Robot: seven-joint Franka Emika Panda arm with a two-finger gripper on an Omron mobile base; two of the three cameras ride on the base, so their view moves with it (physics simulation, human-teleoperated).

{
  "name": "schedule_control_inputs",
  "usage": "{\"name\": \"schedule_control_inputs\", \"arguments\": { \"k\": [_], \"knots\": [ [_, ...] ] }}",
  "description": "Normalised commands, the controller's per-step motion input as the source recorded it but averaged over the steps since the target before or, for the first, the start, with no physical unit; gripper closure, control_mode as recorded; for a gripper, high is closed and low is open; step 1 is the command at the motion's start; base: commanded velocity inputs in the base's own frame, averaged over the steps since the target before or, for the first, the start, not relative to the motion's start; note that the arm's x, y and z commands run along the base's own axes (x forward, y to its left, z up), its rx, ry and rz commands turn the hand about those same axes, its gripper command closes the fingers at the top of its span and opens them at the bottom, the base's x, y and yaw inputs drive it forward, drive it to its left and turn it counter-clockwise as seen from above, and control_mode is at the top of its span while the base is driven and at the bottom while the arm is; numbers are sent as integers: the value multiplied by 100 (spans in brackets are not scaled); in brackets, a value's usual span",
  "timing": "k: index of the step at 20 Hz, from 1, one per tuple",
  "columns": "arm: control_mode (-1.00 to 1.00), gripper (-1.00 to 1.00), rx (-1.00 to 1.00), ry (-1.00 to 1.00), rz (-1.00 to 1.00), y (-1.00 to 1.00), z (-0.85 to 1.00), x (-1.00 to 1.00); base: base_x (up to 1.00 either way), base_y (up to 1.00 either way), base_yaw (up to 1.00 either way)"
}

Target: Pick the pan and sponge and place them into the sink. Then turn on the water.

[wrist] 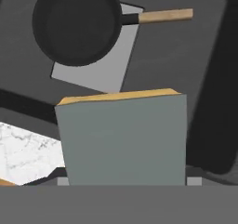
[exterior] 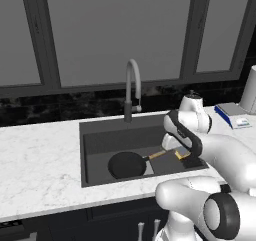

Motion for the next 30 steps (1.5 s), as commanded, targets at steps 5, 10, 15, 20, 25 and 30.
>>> {"name": "schedule_control_inputs", "arguments": {
  "k": [5, 10, 15, 20, 25, 30],
  "knots": [
    [-100, 100, 0, -4, 2, -26, -81, 67, 0, 0, 0],
    [-100, 100, 0, -1, 5, 0, -44, 61, 0, 0, 0],
    [-100, 100, 0, 0, 3, 0, -35, 51, 0, 0, 0],
    [-100, 100, 0, 0, 0, 1, -30, 45, 0, 0, 0],
    [-100, 100, 0, 0, 0, 4, -19, 31, 0, 0, 0],
    [-100, 100, 0, 0, 0, 12, -24, 34, 0, 0, 0]
  ]
}}
